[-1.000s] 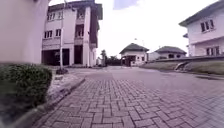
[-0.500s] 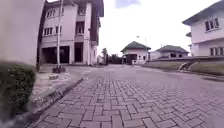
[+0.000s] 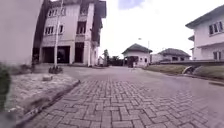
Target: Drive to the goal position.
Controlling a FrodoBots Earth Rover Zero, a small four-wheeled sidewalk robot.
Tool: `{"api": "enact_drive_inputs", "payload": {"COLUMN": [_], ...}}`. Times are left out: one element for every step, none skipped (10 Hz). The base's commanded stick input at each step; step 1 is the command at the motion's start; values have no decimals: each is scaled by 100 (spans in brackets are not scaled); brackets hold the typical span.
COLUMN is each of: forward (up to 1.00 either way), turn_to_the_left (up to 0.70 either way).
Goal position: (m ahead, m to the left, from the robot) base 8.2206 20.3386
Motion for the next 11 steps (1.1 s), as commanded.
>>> {"api": "enact_drive_inputs", "payload": {"forward": [70,70,70,70,70,70,70,70,70,70,70], "turn_to_the_left": [0,0,0,0,0,0,0,0,0,0,0]}}
